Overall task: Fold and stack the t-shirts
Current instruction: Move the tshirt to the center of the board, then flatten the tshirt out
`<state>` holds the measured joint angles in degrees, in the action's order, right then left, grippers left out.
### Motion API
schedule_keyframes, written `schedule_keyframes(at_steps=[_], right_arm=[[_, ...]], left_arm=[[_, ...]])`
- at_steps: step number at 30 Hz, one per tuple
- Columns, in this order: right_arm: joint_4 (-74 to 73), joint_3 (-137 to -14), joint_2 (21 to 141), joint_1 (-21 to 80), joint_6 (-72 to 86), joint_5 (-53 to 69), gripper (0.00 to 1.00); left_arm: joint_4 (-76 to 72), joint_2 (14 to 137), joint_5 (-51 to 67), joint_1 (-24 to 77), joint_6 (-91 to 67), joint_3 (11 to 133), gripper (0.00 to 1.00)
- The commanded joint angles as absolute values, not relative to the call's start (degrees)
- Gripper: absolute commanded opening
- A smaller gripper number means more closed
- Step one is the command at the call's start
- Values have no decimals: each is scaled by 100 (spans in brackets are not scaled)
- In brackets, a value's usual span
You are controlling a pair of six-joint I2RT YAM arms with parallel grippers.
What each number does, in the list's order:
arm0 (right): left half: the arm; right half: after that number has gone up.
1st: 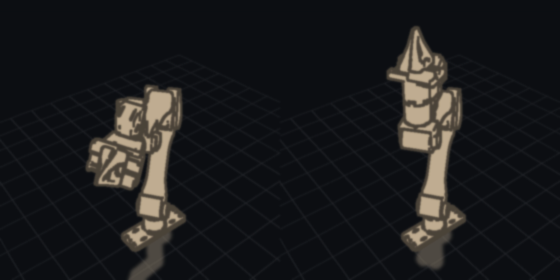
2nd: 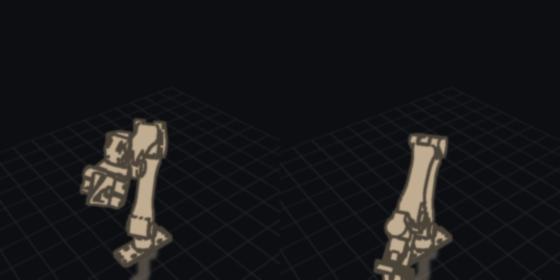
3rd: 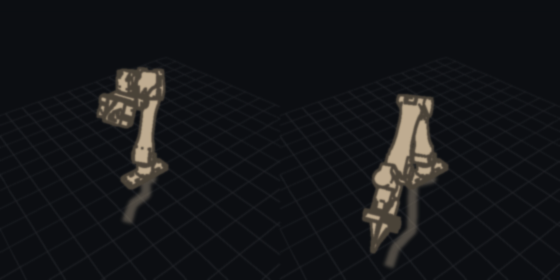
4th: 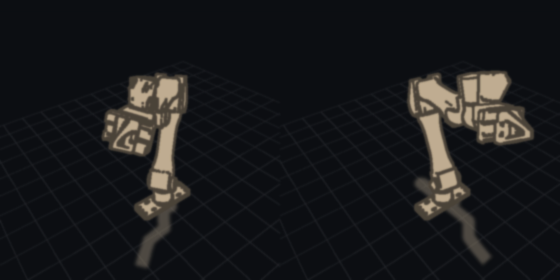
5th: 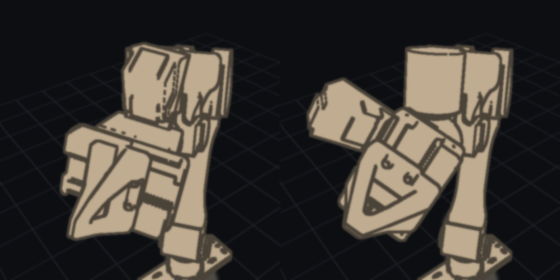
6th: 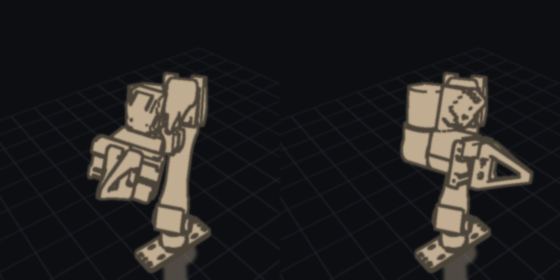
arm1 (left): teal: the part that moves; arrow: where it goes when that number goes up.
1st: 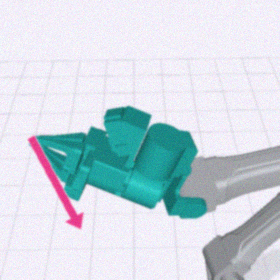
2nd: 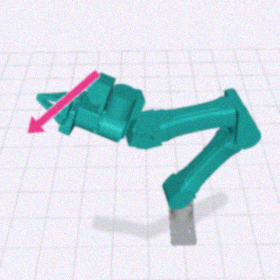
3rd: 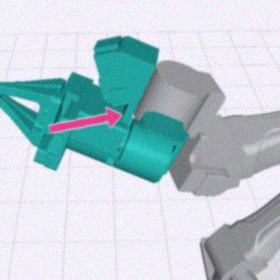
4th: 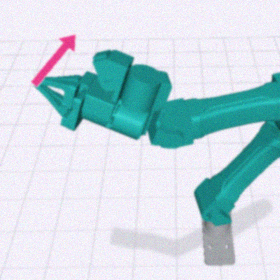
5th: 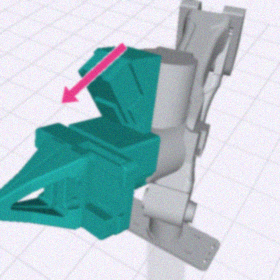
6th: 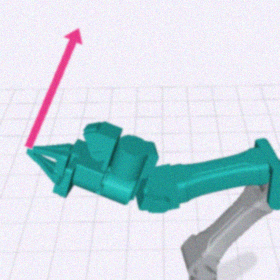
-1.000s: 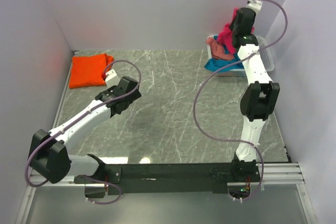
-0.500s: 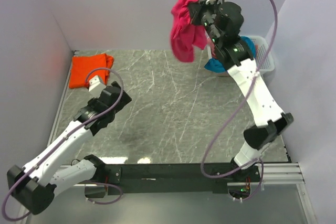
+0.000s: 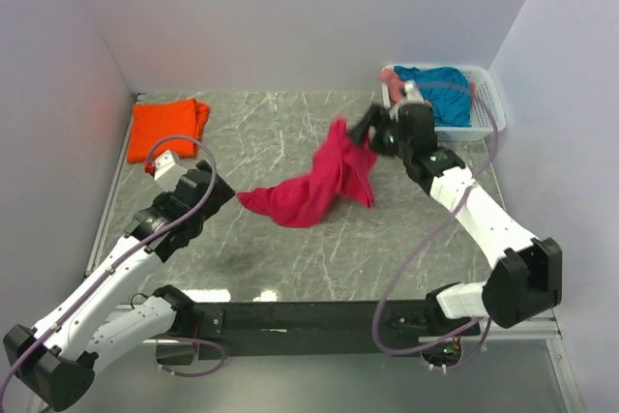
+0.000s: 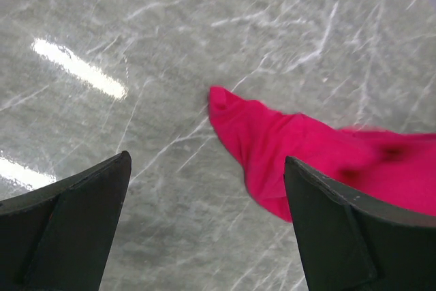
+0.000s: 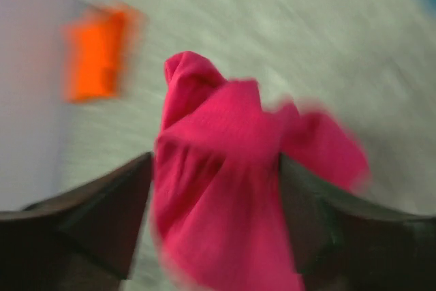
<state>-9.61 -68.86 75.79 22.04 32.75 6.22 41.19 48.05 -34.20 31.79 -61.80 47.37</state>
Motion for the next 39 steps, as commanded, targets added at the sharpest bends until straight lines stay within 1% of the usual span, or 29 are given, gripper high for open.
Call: schedule_keyframes(at_steps=[1, 3, 4, 9, 15, 21, 24, 25, 26, 27, 28, 31, 32, 36, 37, 38, 39], right_arm=[[-1291, -5733, 7410, 1548, 3780, 334, 84], [-1738, -5275, 7226, 1468, 3587, -146, 86], [-1740, -5186, 7138, 1476, 3508, -341, 86], [-1977, -4694, 6654, 1582, 3173, -571, 86], [-1776, -4351, 6600, 2012, 2620, -203, 86], [-1380, -4737, 7162, 2714, 2584, 149, 86], [-1318, -5044, 7593, 2882, 2680, 44, 83], [-1353, -5219, 7829, 2918, 2750, 35, 78], [-1388, -5299, 7935, 2935, 2768, 35, 77], [-1397, -5369, 8041, 2944, 2821, 9, 73], [-1441, -5501, 8199, 2970, 2882, -174, 72], [-1590, -5703, 8323, 2962, 3031, -613, 72], [-1669, -5756, 8323, 2962, 3050, -676, 72], [-1793, -5871, 8306, 2953, 3164, -922, 73], [-1810, -5862, 8280, 2944, 3268, -1045, 73], [-1819, -5854, 8262, 2910, 3313, -1081, 73], [-1837, -5845, 8253, 2874, 3383, -1133, 74]], left_arm=[[4087, 5053, -3130, 3164, -6205, 4588, 99], [3956, 5272, -2893, 3164, -6188, 4387, 100], [3877, 5360, -2796, 3164, -6153, 4307, 100], [3157, 5957, -2163, 3164, -6003, 3929, 99], [2286, 6774, -1855, 3155, -5758, 4051, 99], [1610, 7749, -1434, 3059, -5494, 4482, 99], [1495, 8329, -1205, 2866, -5449, 4728, 99], [1468, 8454, -1134, 2787, -5458, 4842, 99], [1459, 8577, -1099, 2743, -5449, 4895, 99], [1442, 8787, -1073, 2716, -5432, 4939, 97], [1398, 8876, -1011, 2664, -5440, 5009, 95], [1275, 9193, -862, 2637, -5414, 5115, 80], [1214, 9272, -835, 2637, -5397, 5133, 73], [1300, 9833, -721, 2637, -5326, 5387, 58], [1318, 9913, -695, 2637, -5300, 5492, 53], [1318, 9975, -651, 2637, -5265, 5528, 30], [1362, 10071, -650, 2637, -5273, 5563, 12]])
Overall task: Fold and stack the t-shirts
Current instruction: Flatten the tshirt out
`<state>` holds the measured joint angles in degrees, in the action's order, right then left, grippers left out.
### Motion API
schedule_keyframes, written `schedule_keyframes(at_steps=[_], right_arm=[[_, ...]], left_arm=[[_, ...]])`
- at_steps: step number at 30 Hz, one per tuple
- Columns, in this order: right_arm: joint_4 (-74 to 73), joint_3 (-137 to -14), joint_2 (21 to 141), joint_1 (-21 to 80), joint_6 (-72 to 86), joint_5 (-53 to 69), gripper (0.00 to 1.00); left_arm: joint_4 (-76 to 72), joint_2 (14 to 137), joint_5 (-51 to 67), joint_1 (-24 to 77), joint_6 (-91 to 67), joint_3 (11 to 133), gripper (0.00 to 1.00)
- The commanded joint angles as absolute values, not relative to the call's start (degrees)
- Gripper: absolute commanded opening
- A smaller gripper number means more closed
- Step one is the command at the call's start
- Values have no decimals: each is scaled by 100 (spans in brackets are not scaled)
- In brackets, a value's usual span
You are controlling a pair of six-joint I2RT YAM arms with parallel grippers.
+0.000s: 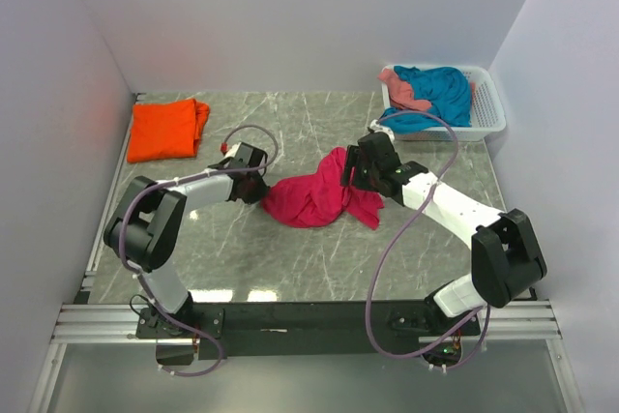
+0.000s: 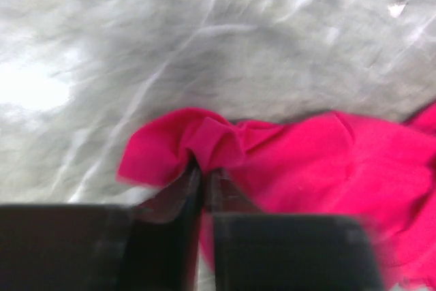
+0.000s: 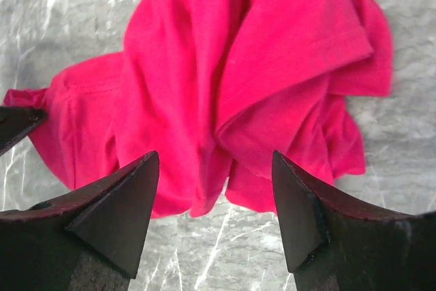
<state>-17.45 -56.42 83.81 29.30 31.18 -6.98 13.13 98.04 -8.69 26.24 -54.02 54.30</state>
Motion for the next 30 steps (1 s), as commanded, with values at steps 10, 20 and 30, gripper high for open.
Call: schedule_keyframes(at_steps=[10, 20, 30], right_arm=[[-1723, -5984, 8463, 2128, 4034, -809, 70], [-1616, -6819, 9702, 2101, 4175, -589, 64], [-1564, -6943, 9740, 2101, 4000, -772, 0]], left_arm=[[1670, 9326, -1327, 2637, -5396, 5160, 1], [1626, 9202, -1116, 2637, -5484, 5071, 1], [1889, 8966, -1458, 2637, -5432, 5282, 1]])
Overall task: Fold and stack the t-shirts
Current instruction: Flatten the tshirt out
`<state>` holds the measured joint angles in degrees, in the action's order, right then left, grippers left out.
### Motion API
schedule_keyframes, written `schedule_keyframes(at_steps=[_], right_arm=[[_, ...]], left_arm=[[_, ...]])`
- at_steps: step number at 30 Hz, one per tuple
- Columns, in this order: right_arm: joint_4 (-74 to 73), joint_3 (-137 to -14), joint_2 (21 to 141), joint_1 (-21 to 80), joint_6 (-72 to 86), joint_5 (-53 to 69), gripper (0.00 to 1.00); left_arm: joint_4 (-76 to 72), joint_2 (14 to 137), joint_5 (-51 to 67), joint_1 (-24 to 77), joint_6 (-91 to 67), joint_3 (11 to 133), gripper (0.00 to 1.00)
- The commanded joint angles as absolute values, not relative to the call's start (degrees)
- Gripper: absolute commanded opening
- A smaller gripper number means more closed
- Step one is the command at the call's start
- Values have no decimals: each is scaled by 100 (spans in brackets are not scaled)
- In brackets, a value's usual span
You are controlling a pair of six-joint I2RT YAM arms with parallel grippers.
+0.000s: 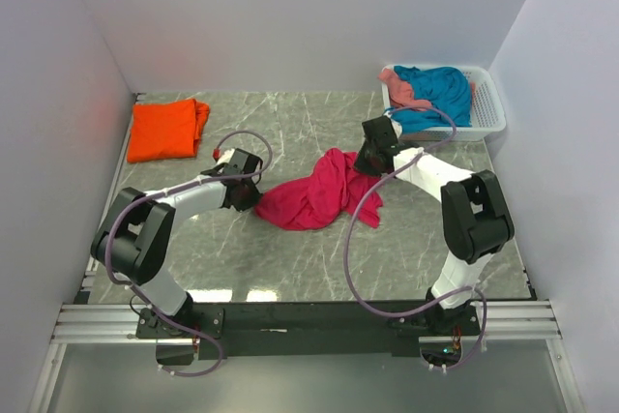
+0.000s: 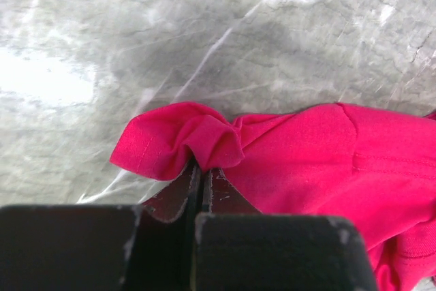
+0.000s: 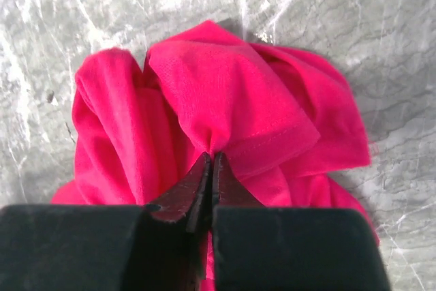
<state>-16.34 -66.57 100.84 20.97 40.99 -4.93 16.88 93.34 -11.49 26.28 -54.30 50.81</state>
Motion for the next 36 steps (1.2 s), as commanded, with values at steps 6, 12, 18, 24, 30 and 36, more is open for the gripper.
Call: schedule_keyframes(at_steps=[6, 12, 18, 24, 30, 36], right_arm=[[-1108, -6443, 8713, 2109, 3561, -958, 0], [-844, -6047, 7148, 2109, 2875, -1634, 0], [-1028, -6301, 5530, 2109, 2058, -2057, 0], [-1256, -6748, 3974, 2118, 1512, -1181, 0], [-1669, -7696, 3138, 2109, 1424, -431, 0], [-2170, -8831, 3269, 2118, 1222, -351, 0]], left_arm=[[2135, 8536, -1643, 2637, -5370, 5536, 1], [2618, 7604, -2258, 2637, -5317, 6071, 1], [2856, 6181, -2829, 2637, -5124, 6748, 1], [2400, 4432, -2411, 2637, -4615, 6969, 1], [2084, 3420, -1601, 2637, -4307, 7645, 1], [2162, 3339, -1142, 2637, -4105, 8524, 1]])
